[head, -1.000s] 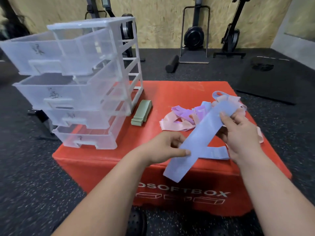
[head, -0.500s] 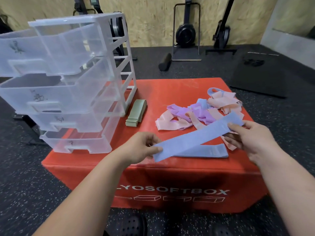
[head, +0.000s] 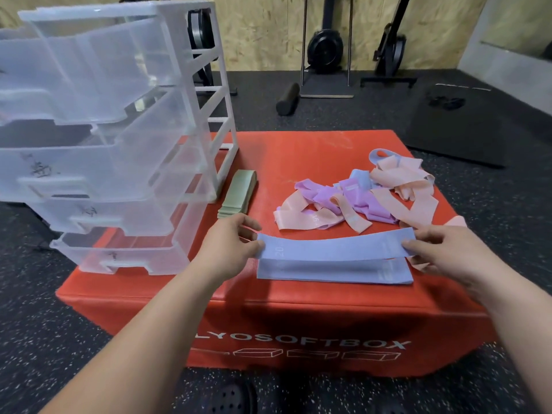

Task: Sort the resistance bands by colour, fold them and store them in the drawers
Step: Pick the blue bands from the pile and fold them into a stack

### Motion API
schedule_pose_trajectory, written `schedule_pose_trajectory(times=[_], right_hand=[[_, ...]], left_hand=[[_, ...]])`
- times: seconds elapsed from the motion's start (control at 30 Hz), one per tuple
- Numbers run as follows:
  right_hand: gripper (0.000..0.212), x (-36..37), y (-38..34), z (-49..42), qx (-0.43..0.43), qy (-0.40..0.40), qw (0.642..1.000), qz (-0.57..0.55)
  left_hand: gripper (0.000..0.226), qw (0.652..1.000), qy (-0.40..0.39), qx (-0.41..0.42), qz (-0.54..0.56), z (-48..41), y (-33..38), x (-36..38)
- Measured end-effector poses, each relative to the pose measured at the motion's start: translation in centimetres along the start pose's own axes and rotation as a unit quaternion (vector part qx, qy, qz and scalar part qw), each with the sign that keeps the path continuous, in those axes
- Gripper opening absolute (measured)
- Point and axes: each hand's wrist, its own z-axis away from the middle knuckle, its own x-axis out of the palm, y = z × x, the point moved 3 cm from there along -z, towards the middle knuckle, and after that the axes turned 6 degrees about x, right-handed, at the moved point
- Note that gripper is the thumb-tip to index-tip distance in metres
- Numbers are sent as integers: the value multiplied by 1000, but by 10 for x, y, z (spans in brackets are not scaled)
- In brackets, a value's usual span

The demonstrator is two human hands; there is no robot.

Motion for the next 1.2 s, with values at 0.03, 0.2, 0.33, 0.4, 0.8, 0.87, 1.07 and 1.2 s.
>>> schedule_pose_trajectory(times=[0.03, 0.2, 0.33, 0.4, 0.8, 0.87, 1.07, 1.2], right_hand=[[9, -1, 0, -1, -9, 8, 1000, 20], [22, -3, 2, -5, -44, 21, 993, 103], [21, -1, 6, -8, -78, 31, 979, 188], [21, 1, 7, -8, -86, 31, 970, 225], [24, 7, 23, -14, -77, 40, 940, 331], [30, 7, 24, -15, -74, 45, 933, 350], [43, 2, 14, -9, -100, 41, 923, 369], [56, 0, 4, -3, -183, -17, 907, 379]], left_hand=[[24, 1000, 5, 6, -12, 0, 0, 0], [23, 996, 8, 25, -86, 1, 2, 7], [22, 992, 0, 34, -122, 2, 6, 13], [23, 990, -5, 40, -135, 3, 7, 15], [23, 976, -13, 72, -205, 3, 0, 27], [28, 971, -21, 81, -225, 2, -2, 29], [40, 950, -13, 121, -288, 1, 0, 25], [57, 947, -72, 170, -265, -2, -1, 19]])
